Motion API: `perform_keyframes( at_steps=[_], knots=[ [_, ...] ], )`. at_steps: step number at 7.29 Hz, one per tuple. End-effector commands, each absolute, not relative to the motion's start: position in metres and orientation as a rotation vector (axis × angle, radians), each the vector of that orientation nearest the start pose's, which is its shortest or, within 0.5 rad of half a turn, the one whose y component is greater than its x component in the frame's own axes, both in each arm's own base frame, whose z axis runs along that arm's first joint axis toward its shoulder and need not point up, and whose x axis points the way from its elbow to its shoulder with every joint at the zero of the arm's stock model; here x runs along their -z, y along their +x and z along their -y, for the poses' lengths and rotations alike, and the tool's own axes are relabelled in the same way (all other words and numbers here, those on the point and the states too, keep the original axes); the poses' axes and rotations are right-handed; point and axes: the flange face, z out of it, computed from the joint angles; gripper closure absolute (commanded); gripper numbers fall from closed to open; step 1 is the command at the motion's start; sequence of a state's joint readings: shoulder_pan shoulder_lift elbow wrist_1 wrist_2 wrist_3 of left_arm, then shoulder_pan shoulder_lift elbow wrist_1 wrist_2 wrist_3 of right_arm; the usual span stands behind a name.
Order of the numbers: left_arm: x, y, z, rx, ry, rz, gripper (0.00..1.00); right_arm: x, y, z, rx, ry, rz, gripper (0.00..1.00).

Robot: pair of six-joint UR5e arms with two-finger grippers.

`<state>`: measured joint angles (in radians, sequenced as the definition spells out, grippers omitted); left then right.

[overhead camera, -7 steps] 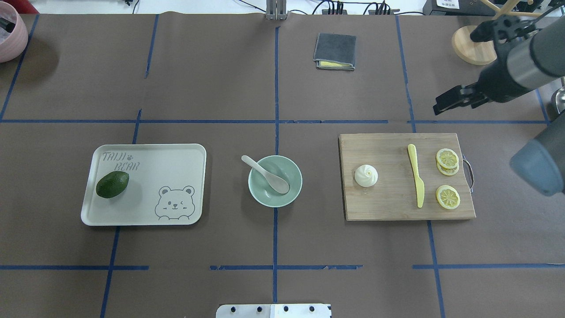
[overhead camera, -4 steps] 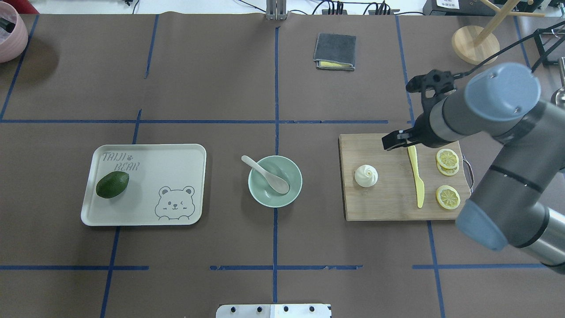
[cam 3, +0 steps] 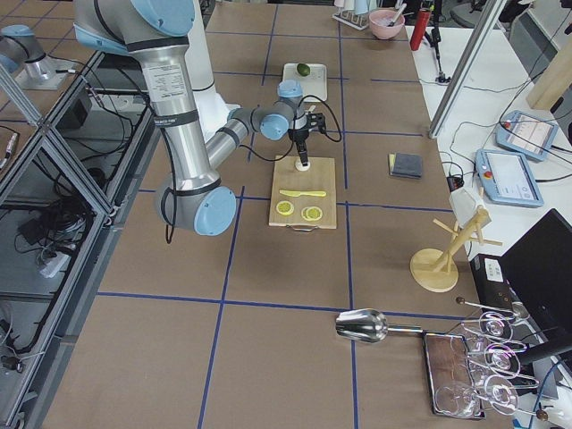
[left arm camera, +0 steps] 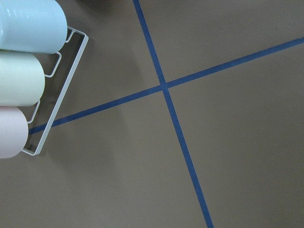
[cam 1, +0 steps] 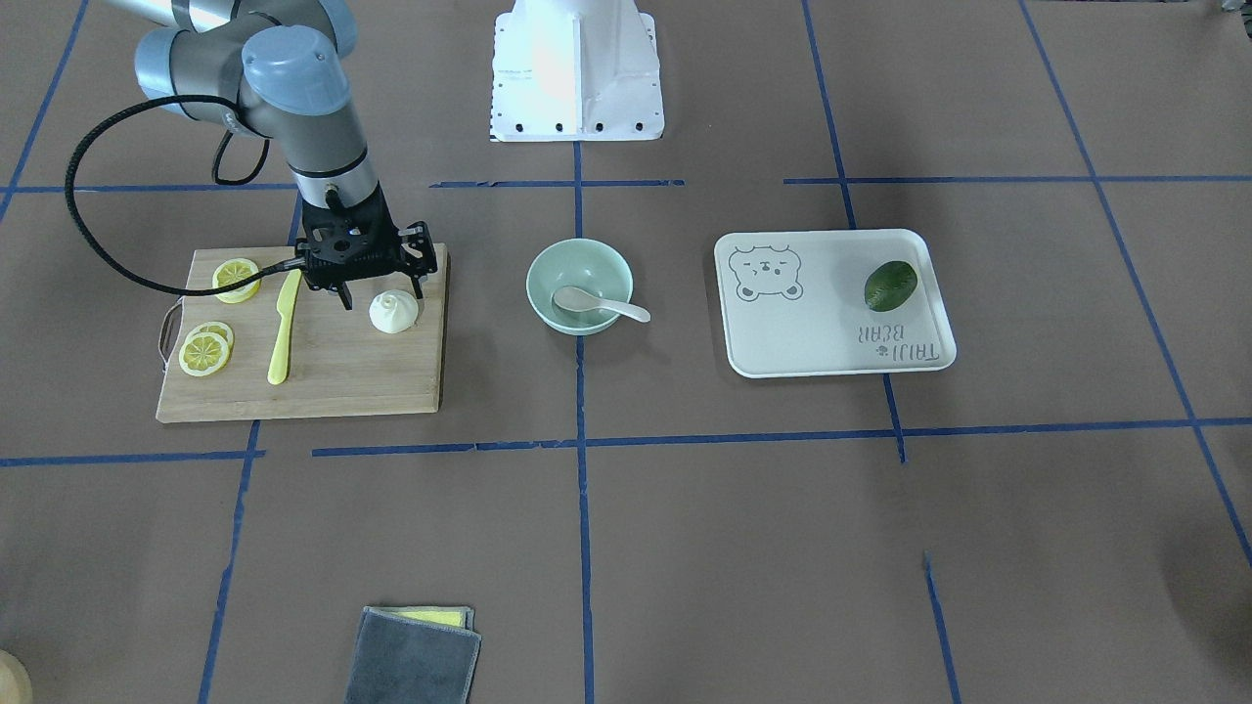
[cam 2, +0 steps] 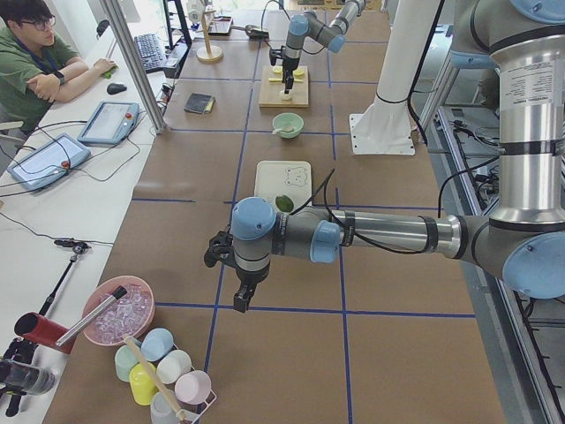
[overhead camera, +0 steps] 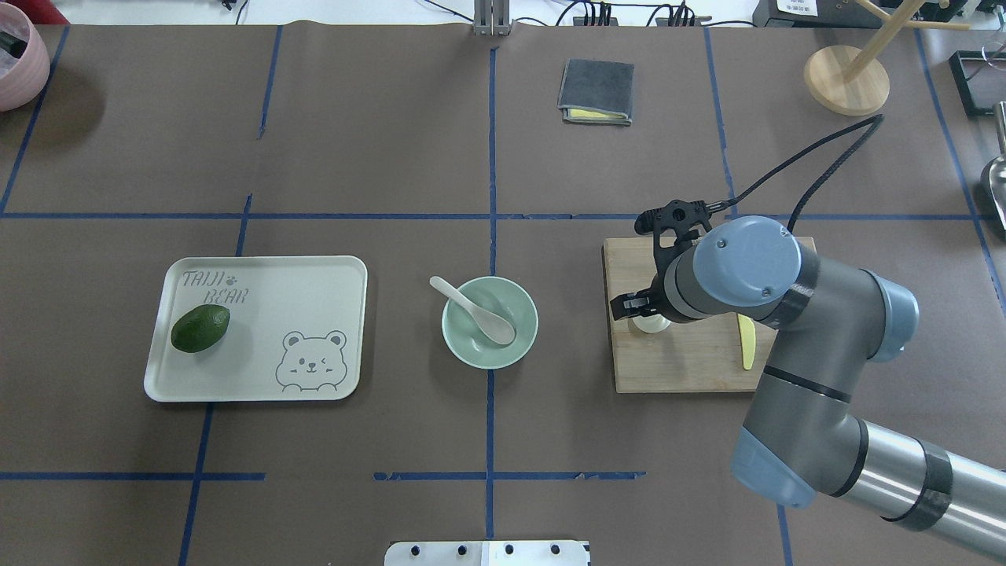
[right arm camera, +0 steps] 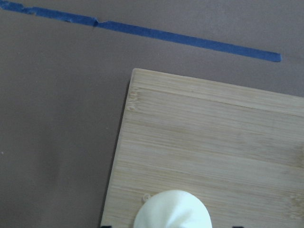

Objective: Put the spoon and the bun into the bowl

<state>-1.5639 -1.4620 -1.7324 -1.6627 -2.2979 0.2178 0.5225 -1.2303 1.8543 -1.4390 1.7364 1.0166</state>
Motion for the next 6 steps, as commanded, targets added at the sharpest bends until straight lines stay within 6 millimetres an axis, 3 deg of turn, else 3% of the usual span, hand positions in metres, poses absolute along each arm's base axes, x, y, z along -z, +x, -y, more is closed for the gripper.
perform_keyframes(
  at_steps=[1, 2, 3, 5, 6],
  knots=[
    [-0.622, -0.064, 0.455, -0.269, 0.217, -0.709, 0.00, -0.349, -0.477, 0.399, 0.098, 0.243, 0.699, 0.30],
    [-0.621, -0.064, 0.455, -0.269, 0.218, -0.709, 0.00, -0.350, -0.477, 0.399, 0.098, 0.242, 0.698, 0.61],
    [-0.620, -0.064, 0.456, -0.270, 0.221, -0.709, 0.00, -0.349, -0.476, 0.398, 0.103, 0.239, 0.703, 1.00],
    [-0.620, -0.064, 0.456, -0.270, 0.221, -0.709, 0.00, -0.339, -0.476, 0.398, 0.098, 0.249, 0.718, 1.00],
    [-0.620, -0.064, 0.456, -0.270, 0.221, -0.709, 0.00, -0.313, -0.483, 0.400, 0.076, 0.258, 0.749, 1.00]
  ],
)
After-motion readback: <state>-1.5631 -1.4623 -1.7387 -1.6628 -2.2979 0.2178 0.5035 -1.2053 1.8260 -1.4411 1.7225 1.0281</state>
